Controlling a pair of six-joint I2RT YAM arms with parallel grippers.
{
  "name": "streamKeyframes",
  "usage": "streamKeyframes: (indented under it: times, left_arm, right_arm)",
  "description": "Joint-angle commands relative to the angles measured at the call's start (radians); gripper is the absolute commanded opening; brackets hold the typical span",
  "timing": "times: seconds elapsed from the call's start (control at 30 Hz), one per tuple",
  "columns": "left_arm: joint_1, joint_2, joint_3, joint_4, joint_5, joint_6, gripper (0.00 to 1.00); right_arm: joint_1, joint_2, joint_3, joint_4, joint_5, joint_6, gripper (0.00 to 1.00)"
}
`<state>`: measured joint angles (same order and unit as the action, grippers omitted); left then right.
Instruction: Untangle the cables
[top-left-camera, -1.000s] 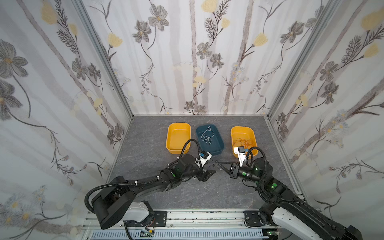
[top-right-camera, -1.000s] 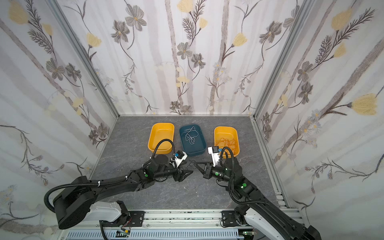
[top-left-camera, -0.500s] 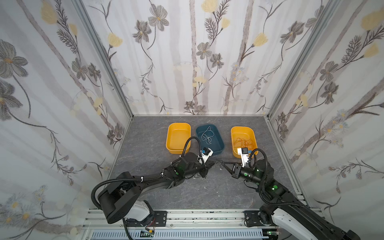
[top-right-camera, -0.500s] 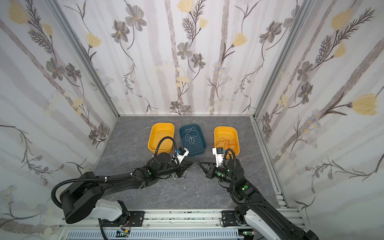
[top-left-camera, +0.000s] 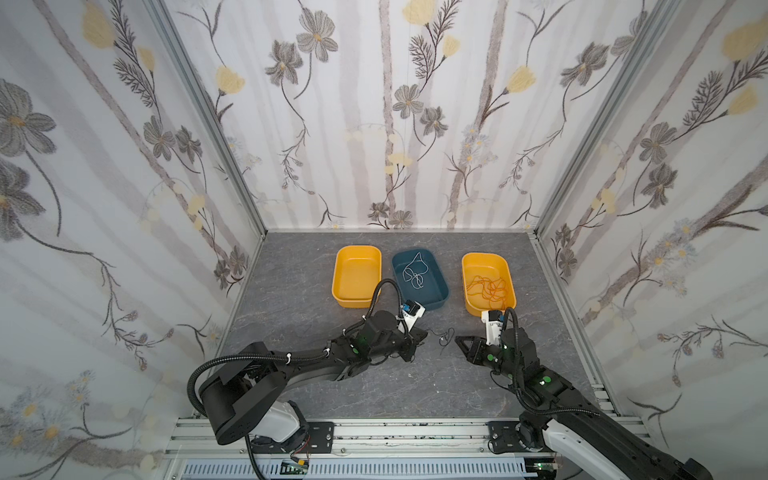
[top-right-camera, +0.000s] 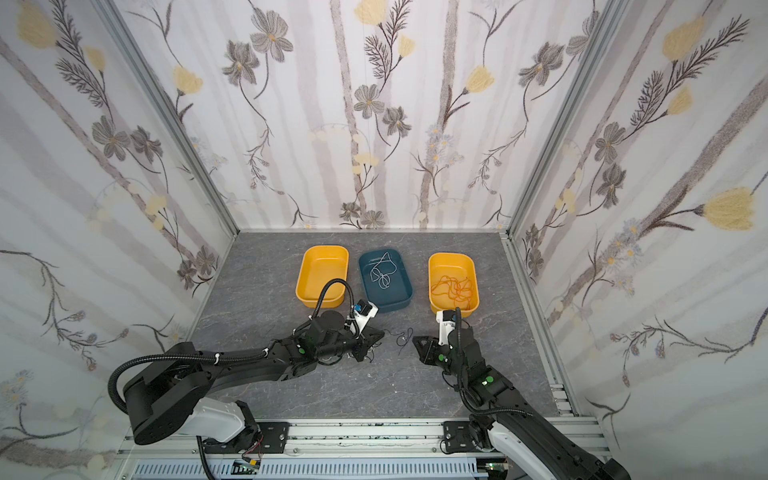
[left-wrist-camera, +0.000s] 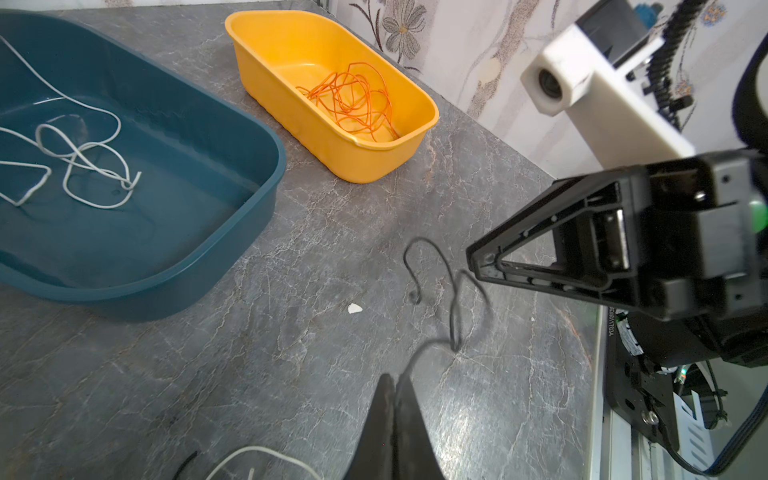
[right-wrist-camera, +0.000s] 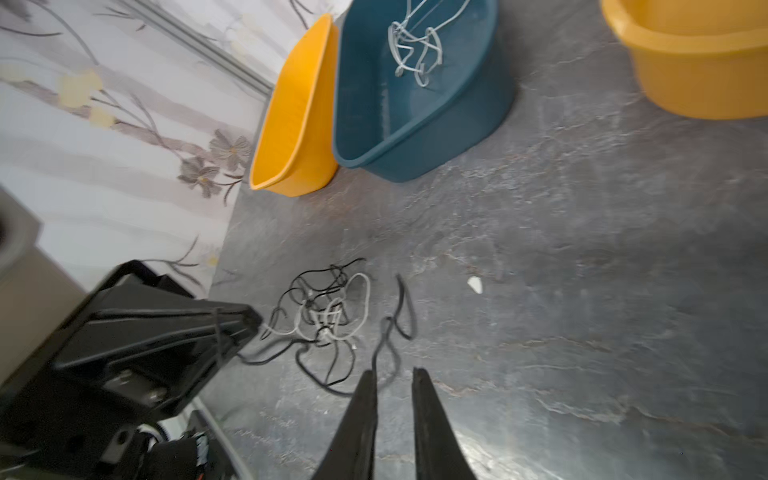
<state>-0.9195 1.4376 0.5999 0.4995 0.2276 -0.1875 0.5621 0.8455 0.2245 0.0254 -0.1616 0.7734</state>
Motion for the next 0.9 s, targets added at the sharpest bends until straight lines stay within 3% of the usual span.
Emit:
streamKeyframes:
  times: [0.0, 0.2, 0.4, 0.87]
  left_arm:
    - [-0.006, -0.009, 0.011, 0.001, -0.019, -0.018, 0.00]
    - [-0.042, -0.012, 0.068, -0.099, -0.041, 0.012, 0.00]
    - [-0.060, -0.008, 0.103, -0.151, -0.056, 0.034, 0.00]
    - [-0.065, -0.038, 0.108, -0.165, -0.059, 0.031, 0.00]
  right_arm:
    - [0.002, 0.000, -0.015, -0.029, 0.071, 0.004, 0.31]
    - [0.001, -0.034, -0.010, -0.058, 0.097, -0.023, 0.43]
    - [0.022, 0.007, -0.016, 0.044, -0.032, -0.060, 0.42]
    - [0.065, 0.164, -0.048, 0.230, -0.046, -0.039, 0.49]
